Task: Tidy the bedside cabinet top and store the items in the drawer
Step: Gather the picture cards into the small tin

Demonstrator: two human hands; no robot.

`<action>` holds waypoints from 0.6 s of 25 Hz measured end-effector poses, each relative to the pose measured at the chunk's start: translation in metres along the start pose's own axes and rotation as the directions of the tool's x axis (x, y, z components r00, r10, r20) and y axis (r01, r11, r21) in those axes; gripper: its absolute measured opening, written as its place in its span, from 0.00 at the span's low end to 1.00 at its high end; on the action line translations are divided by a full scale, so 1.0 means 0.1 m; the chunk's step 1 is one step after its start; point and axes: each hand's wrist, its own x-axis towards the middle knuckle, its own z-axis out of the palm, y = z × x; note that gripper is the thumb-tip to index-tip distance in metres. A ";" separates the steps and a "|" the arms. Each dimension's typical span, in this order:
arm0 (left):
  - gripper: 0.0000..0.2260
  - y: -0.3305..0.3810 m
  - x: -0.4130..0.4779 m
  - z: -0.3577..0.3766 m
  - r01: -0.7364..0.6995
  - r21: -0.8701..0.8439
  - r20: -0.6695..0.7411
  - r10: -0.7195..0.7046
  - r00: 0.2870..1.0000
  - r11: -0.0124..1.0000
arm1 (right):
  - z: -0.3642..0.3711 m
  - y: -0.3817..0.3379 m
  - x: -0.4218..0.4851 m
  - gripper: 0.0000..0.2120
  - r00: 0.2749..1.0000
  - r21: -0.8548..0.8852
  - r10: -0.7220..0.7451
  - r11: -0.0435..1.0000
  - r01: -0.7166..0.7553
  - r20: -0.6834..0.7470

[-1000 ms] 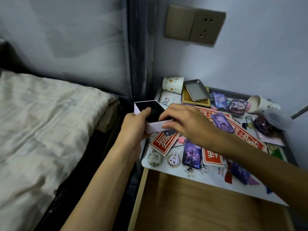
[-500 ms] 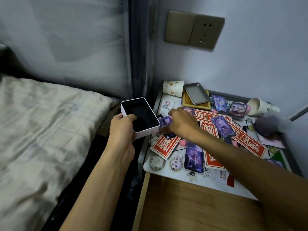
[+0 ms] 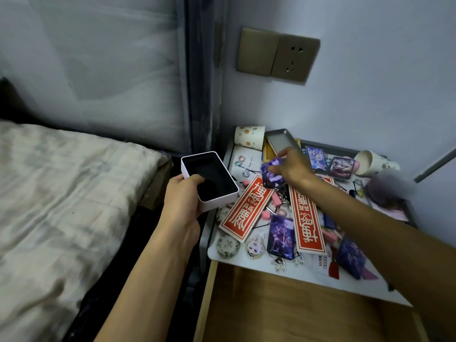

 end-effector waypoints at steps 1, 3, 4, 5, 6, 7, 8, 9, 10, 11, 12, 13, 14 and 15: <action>0.12 -0.01 0.00 0.01 0.004 -0.001 0.003 -0.004 1.000 1.000 | 0.01 0.07 0.03 0.19 1.000 -0.081 0.023 0.996 -0.023 0.005; 0.12 -0.02 0.00 0.02 0.014 0.002 0.009 -0.014 1.000 1.000 | 0.06 0.14 0.02 0.21 0.997 -0.180 0.067 0.982 -0.058 0.044; 0.13 -0.03 0.00 0.04 0.022 0.003 0.012 -0.022 1.000 1.000 | 0.09 0.14 0.02 0.23 0.995 -0.200 0.083 0.977 -0.070 0.058; 0.12 -0.03 -0.01 0.06 0.028 0.002 0.016 -0.028 0.999 1.000 | 0.12 0.13 0.02 0.23 0.994 -0.220 0.093 0.972 -0.078 0.059; 0.12 -0.03 -0.02 0.08 0.030 0.001 0.021 -0.030 0.999 1.000 | 0.14 0.10 0.02 0.23 0.993 -0.249 0.099 0.965 -0.082 0.059; 0.11 -0.03 -0.03 0.09 0.032 0.001 0.024 -0.032 0.999 0.999 | 0.16 0.07 0.02 0.23 0.993 -0.282 0.104 0.956 -0.084 0.057; 0.11 -0.03 -0.04 0.10 0.035 0.003 0.027 -0.036 0.999 0.999 | 0.16 0.03 0.02 0.23 0.993 -0.316 0.110 0.945 -0.089 0.051; 0.11 -0.03 -0.04 0.09 0.038 0.007 0.030 -0.038 0.999 0.999 | 0.17 -0.01 0.02 0.23 0.992 -0.339 0.117 0.936 -0.095 0.046; 0.11 -0.02 -0.03 0.08 0.039 0.008 0.032 -0.039 0.999 0.999 | 0.16 -0.05 0.02 0.23 0.991 -0.352 0.125 0.930 -0.102 0.043; 0.11 -0.03 -0.01 0.07 0.035 0.009 0.033 -0.035 0.999 0.999 | 0.17 -0.07 0.02 0.23 0.991 -0.354 0.127 0.929 -0.105 0.039; 0.11 -0.02 0.00 0.05 0.031 0.009 0.033 -0.031 0.999 0.999 | 0.16 -0.09 0.02 0.22 0.992 -0.351 0.121 0.931 -0.101 0.035; 0.11 -0.03 0.01 0.04 0.029 0.009 0.033 -0.029 0.999 1.000 | 0.16 -0.09 0.02 0.21 0.994 -0.344 0.107 0.934 -0.094 0.021; 0.11 -0.03 0.02 0.04 0.033 0.004 0.031 -0.033 0.999 0.999 | 0.16 -0.08 0.01 0.19 0.996 -0.326 0.090 0.941 -0.088 -0.007; 0.11 -0.03 0.02 0.03 0.041 -0.004 0.031 -0.041 0.999 0.999 | 0.15 -0.06 0.01 0.17 0.997 -0.289 0.071 0.954 -0.080 -0.042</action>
